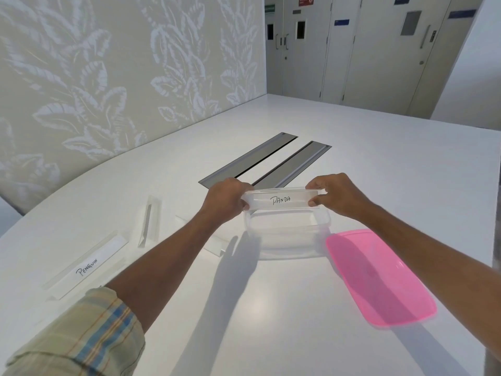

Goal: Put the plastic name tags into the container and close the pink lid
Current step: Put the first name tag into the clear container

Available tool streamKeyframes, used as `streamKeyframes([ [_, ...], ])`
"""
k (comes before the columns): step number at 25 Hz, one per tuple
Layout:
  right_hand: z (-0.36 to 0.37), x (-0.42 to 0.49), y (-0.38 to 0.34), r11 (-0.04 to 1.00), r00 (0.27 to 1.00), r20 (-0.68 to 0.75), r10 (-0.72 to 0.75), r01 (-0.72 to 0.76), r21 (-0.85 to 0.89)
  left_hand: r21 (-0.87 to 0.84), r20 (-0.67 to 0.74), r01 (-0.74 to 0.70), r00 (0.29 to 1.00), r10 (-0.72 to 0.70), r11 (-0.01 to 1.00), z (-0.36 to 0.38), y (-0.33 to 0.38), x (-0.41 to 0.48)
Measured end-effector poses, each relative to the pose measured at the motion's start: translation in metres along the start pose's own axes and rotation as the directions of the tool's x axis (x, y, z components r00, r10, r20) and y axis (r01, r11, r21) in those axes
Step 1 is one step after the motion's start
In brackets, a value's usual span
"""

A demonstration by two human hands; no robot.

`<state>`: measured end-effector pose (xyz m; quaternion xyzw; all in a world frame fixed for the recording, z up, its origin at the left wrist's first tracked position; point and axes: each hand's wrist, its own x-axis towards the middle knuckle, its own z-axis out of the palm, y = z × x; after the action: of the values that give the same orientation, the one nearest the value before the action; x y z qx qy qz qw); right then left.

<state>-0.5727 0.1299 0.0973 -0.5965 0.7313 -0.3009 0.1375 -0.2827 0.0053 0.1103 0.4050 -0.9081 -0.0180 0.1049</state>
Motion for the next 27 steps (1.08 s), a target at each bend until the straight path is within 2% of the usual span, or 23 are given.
streamKeyframes([
  [4,0.003,0.016,0.02,0.999,0.999,0.046,0.01,-0.008,-0.045,0.037,0.019,-0.033,0.999,0.033,0.999,0.016,0.002,0.021],
  [7,0.008,0.03,0.031,0.99,0.991,0.136,-0.013,0.032,-0.137,0.052,0.035,-0.038,0.999,0.036,0.998,0.03,0.0,0.034],
  [11,0.024,0.044,0.036,0.967,0.981,0.193,-0.02,0.069,-0.247,0.1,0.119,-0.044,0.992,0.032,0.994,0.048,-0.006,0.048],
  [15,0.04,0.055,0.04,0.898,0.975,0.218,-0.042,0.133,-0.42,0.132,0.208,-0.056,0.978,0.028,0.99,0.063,-0.008,0.059],
  [19,0.052,0.063,0.041,0.838,0.958,0.288,-0.01,0.165,-0.52,0.183,0.298,-0.064,0.954,0.007,0.981,0.071,-0.003,0.07],
  [23,0.062,0.067,0.038,0.779,0.94,0.341,0.025,0.195,-0.596,0.236,0.381,-0.045,0.923,-0.049,0.971,0.073,0.002,0.08],
  [27,0.069,0.069,0.041,0.752,0.939,0.342,0.042,0.196,-0.63,0.259,0.391,-0.012,0.916,-0.094,0.966,0.074,0.011,0.085],
])
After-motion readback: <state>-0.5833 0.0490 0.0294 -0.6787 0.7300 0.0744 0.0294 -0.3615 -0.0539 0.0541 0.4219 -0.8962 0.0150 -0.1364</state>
